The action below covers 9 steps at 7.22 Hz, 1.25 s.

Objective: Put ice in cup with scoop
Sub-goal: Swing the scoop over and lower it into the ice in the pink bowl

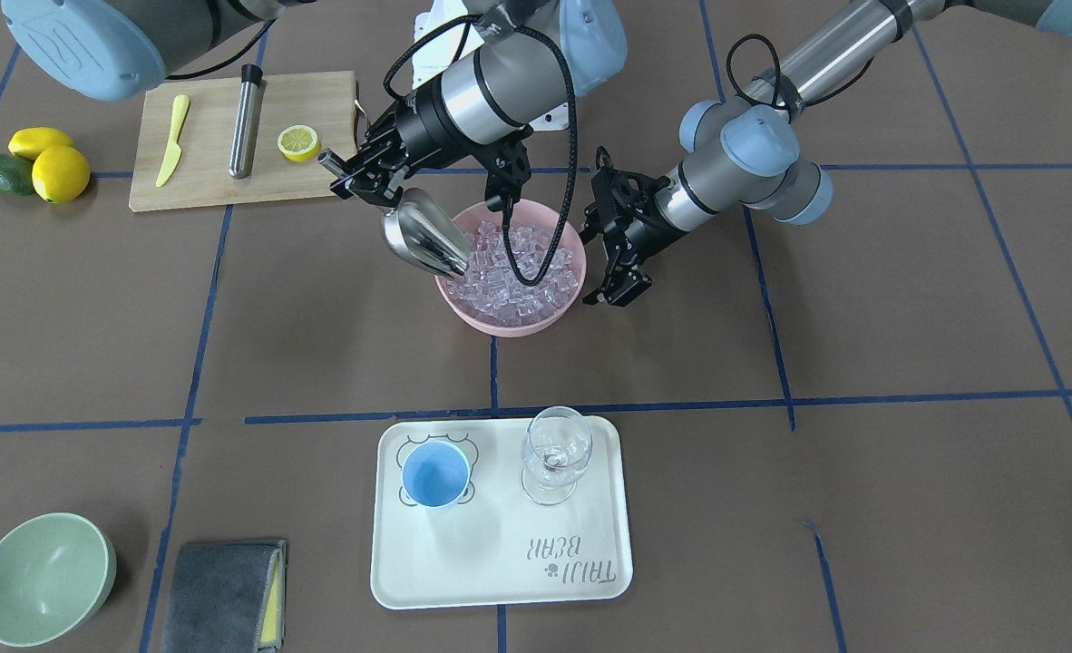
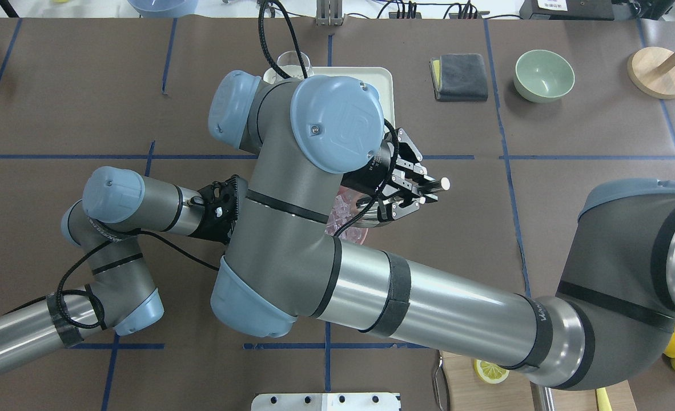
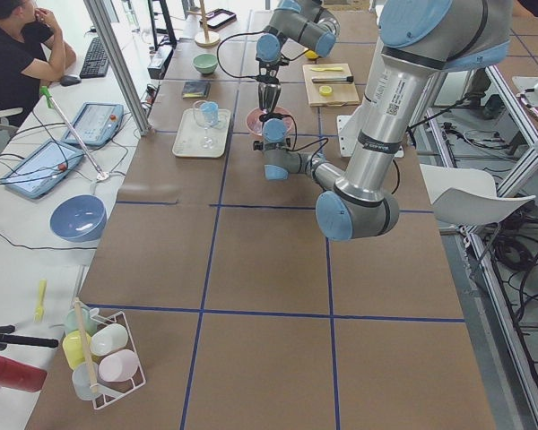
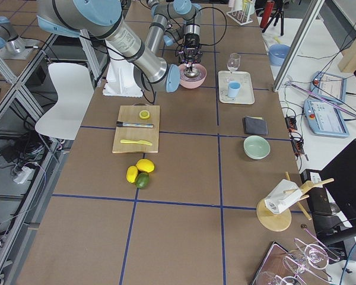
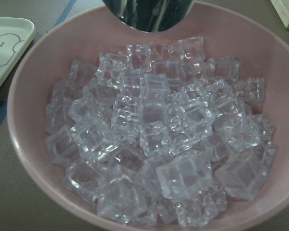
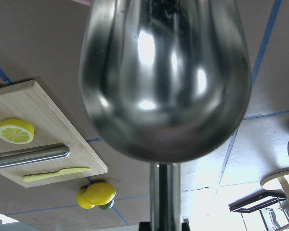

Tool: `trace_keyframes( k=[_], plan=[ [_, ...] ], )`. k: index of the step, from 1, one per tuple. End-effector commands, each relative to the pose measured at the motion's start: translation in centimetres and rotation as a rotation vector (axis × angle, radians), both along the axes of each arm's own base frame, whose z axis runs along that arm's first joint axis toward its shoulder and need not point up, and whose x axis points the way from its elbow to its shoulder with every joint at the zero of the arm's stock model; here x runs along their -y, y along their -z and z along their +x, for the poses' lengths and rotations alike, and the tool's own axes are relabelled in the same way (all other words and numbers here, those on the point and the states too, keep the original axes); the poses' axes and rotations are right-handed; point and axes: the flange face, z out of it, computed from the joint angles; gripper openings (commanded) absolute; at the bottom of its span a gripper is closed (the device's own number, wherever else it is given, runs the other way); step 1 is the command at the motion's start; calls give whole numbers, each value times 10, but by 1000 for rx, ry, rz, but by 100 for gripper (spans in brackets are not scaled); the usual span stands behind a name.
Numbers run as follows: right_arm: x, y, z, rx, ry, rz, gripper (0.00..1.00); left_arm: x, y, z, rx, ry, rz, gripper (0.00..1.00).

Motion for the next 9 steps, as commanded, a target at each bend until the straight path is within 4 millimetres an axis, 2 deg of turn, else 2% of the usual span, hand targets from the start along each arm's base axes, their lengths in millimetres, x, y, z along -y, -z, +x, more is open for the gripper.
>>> trace_keyframes(
  k=[1,5,9],
  plan=[
    [-6,-5,-13,-35,22,2,0,0,0,1,1,-1,0,100],
    [-13,-6,-22,-34,1,20,0,-2,12,2,-38,-4,20,100],
    [-18,-14,-44,-18,-11,34,0,-3,15,3,-43,-7,23,100]
  ],
)
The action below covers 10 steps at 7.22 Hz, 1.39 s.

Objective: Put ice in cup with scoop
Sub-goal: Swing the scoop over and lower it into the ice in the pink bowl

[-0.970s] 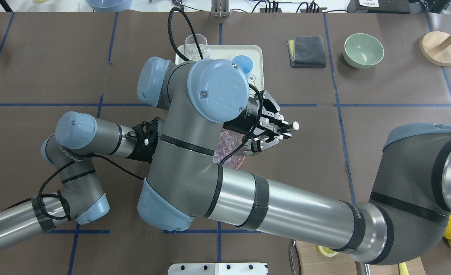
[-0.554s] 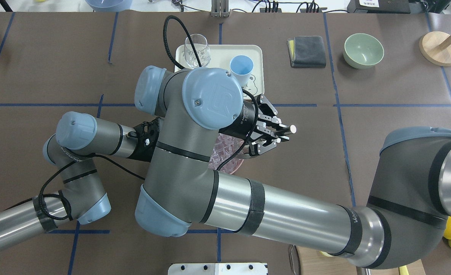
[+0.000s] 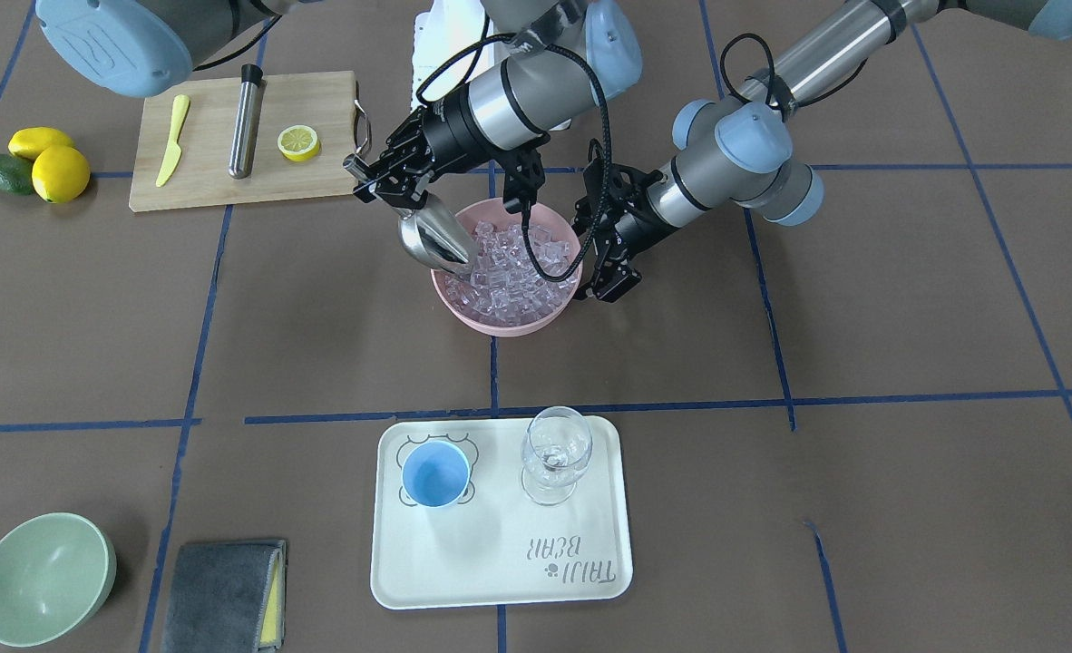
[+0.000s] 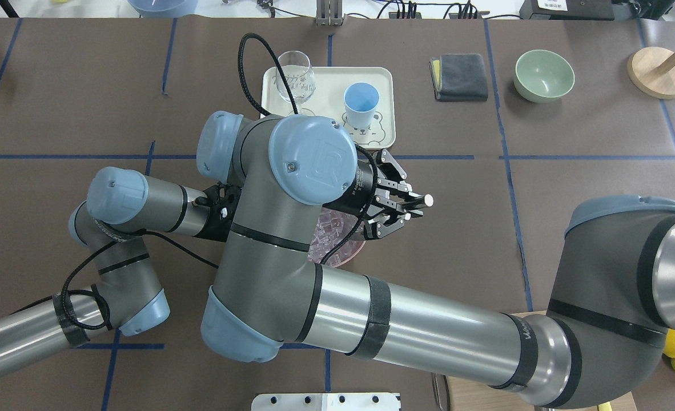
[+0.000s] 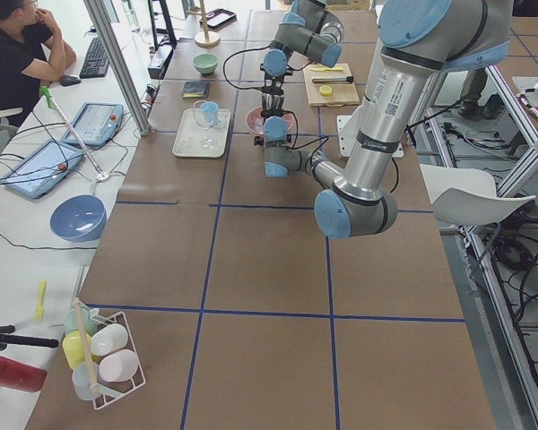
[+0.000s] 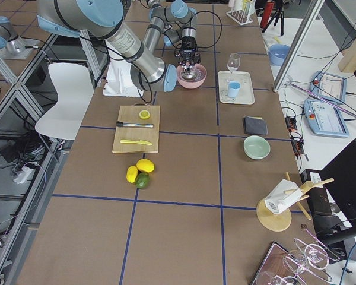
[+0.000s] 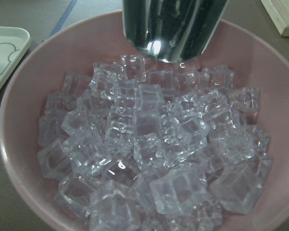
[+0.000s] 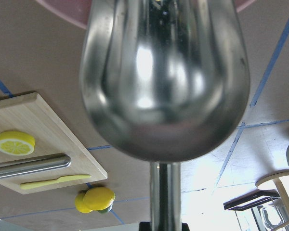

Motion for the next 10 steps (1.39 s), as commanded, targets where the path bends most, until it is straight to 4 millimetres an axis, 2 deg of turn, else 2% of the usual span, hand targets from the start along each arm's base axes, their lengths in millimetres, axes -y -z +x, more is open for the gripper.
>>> trace_keyframes(
  k=[1,6,8,9,10],
  plan=[
    [-4,-3,-8,6,-3,6,0,0,2,0,-2,0,1,100],
    [-1,-16,-22,71,2,52,0,0,2,0,-2,0,4,100],
    [-2,-19,-21,105,1,67,0,0,2,0,-3,0,5,100],
    [-3,-34,-15,132,-2,78,0,0,2,0,-3,-1,7,100],
    [-10,-51,2,186,-6,103,0,0,2,0,-3,-1,7,100]
  ],
)
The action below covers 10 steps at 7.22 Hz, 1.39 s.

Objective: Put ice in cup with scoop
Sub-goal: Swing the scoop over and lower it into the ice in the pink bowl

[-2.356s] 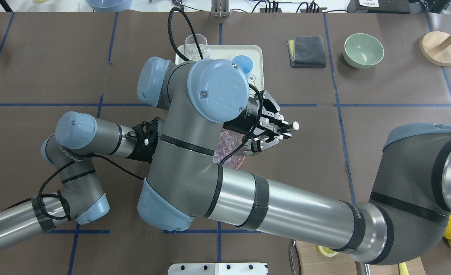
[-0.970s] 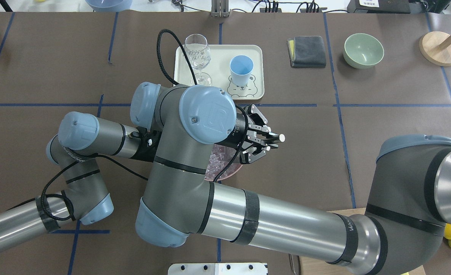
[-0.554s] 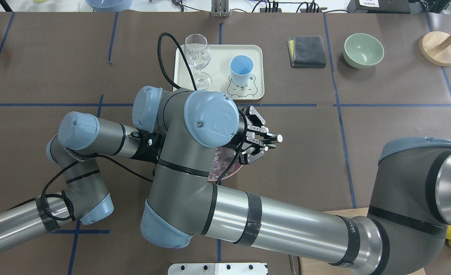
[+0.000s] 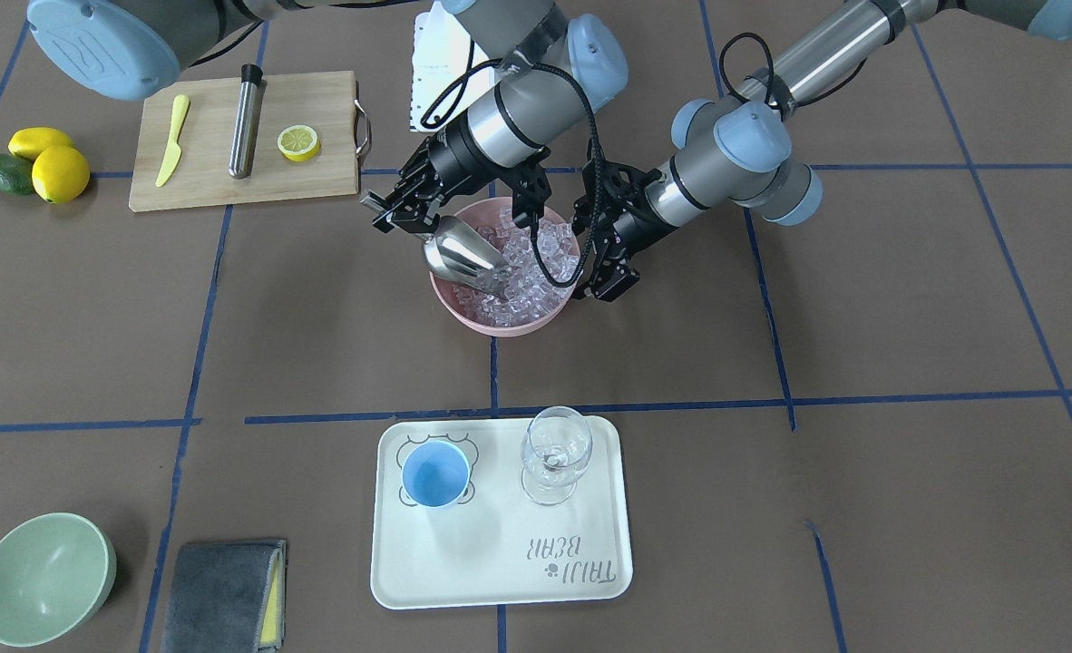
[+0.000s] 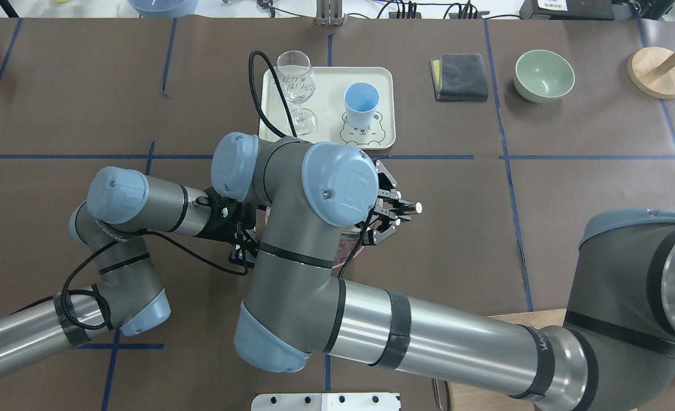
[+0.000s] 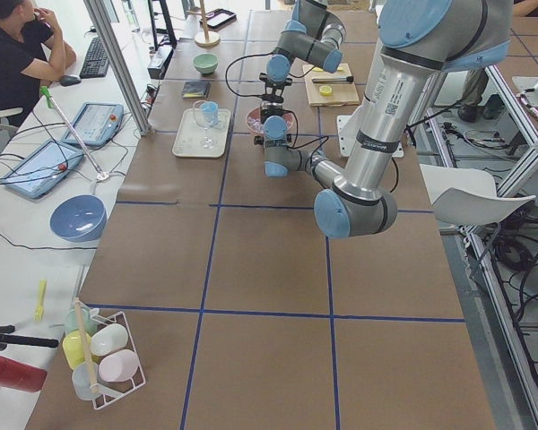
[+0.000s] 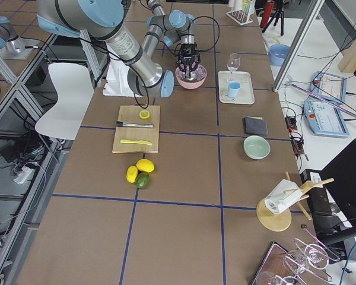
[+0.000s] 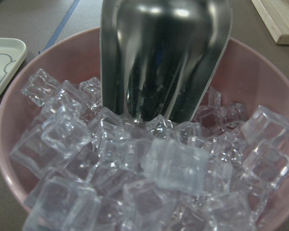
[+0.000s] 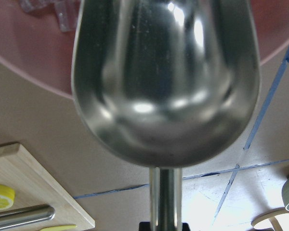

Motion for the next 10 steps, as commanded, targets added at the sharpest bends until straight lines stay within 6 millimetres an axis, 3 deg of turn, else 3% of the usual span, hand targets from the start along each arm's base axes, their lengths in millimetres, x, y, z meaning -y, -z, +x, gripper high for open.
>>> trace_keyframes(
  k=[1,5,7,10],
  plan=[
    [-12,-27,29,104,-5,45,0,0,0,0,-1,2,0,100],
    [-11,-43,28,233,-20,97,0,1,2,-2,-5,5,1,100],
    [-20,-57,52,314,-21,124,0,2,3,-3,-5,8,1,100],
    [-18,-57,53,367,-28,144,0,3,2,-4,-2,10,-2,100]
  ],
)
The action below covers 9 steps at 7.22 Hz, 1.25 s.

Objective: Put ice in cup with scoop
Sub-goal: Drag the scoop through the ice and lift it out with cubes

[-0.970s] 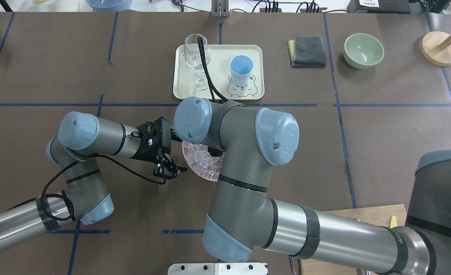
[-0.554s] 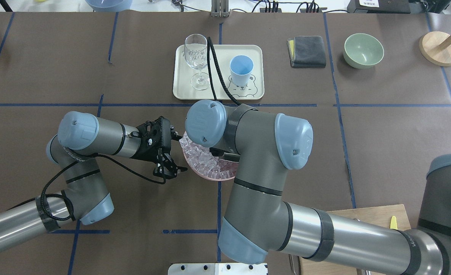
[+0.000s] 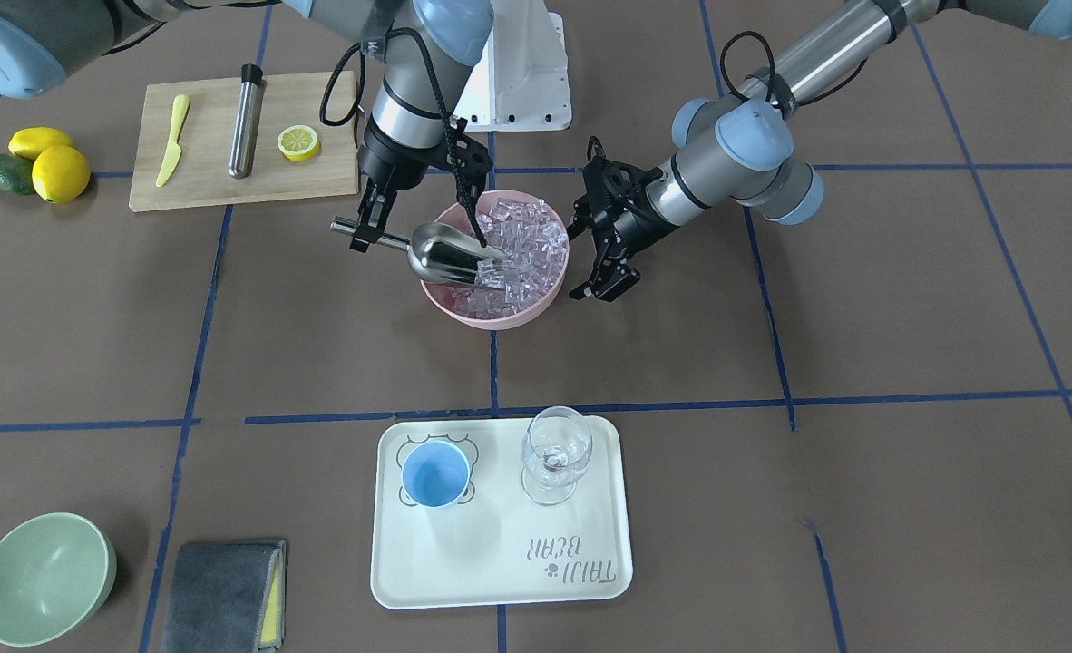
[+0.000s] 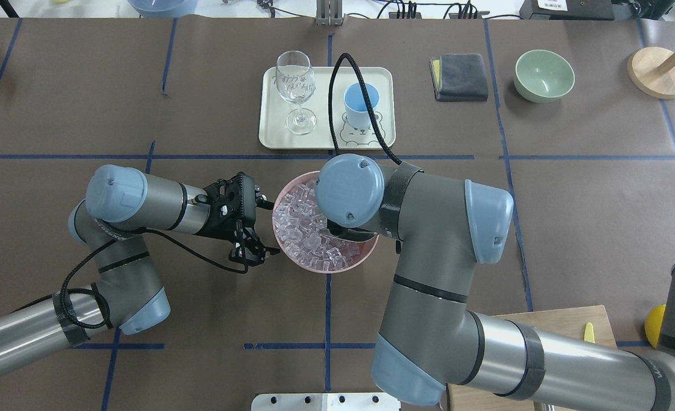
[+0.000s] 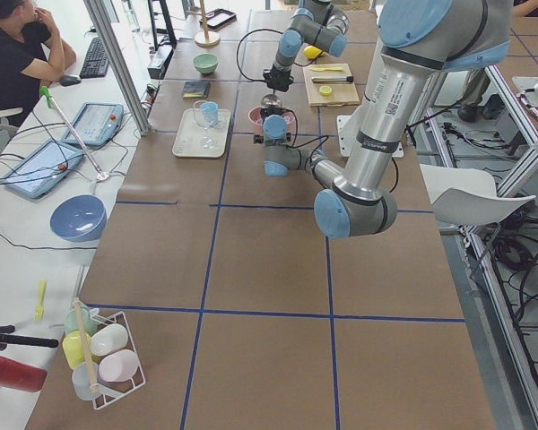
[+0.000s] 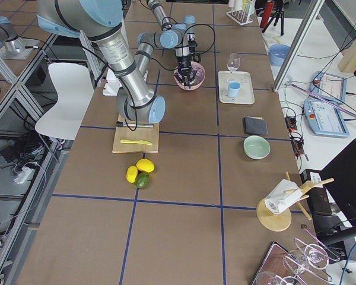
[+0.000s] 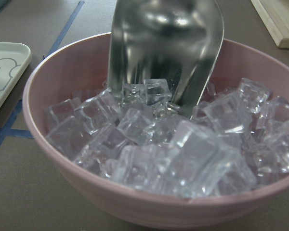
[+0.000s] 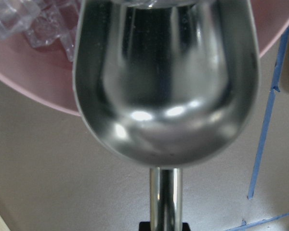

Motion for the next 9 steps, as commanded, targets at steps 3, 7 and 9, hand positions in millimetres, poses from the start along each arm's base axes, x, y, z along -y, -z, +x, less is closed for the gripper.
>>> trace_keyframes(
  k=[3,7,9],
  plan=[
    [-3,-10,5,121,11,14,0,2,0,-2,2,6,-2,100],
    [-3,-38,9,232,32,-3,0,2,2,-3,-1,9,0,100],
    [-1,-39,10,267,36,-4,0,2,4,-3,-3,11,0,100]
  ],
)
